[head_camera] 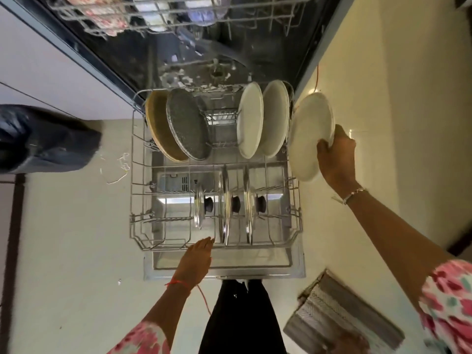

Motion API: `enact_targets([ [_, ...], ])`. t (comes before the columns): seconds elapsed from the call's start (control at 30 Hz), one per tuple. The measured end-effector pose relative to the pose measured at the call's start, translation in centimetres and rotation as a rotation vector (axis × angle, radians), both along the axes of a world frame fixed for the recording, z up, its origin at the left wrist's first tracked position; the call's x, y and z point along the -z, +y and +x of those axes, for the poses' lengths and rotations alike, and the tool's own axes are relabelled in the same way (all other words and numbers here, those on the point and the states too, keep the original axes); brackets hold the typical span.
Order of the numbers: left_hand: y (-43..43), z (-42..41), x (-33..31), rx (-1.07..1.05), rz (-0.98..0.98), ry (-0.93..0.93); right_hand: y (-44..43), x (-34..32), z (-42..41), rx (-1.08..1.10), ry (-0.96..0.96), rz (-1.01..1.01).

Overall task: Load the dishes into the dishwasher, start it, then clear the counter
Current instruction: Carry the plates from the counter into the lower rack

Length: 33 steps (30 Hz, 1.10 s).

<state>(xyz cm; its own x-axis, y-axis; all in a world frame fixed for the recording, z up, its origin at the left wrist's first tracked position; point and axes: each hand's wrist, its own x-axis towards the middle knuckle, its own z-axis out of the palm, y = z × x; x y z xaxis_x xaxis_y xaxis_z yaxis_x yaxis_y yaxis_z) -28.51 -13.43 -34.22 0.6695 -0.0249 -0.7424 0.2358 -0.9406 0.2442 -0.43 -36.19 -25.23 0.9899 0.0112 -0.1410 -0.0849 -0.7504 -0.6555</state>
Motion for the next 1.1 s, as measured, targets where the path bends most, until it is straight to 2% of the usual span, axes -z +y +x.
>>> enact_targets([
  [0.07,0.1,0.0,1.1,-0.004,-0.033,-0.017,0.6,1.7,1.6,-0.019,0.002,0.006],
  [0.23,0.2,-0.2,2.2,-0.181,-0.115,-0.038,2.0,4.4,4.7,-0.023,0.090,0.036],
  [0.5,0.9,0.2,2.9,-0.166,-0.151,0.066,3.2,7.5,7.5,-0.065,0.208,-0.070],
  [0.7,1.3,0.8,2.9,-0.139,-0.172,0.139,3.8,9.6,8.2,-0.042,0.244,-0.077],
  [1.0,1.1,1.7,2.8,-0.111,-0.160,0.139,4.1,10.2,8.7,-0.063,0.277,0.049],
  [1.1,1.0,1.9,2.5,-0.134,-0.160,0.161,4.2,9.9,8.8,-0.120,0.329,0.027],
])
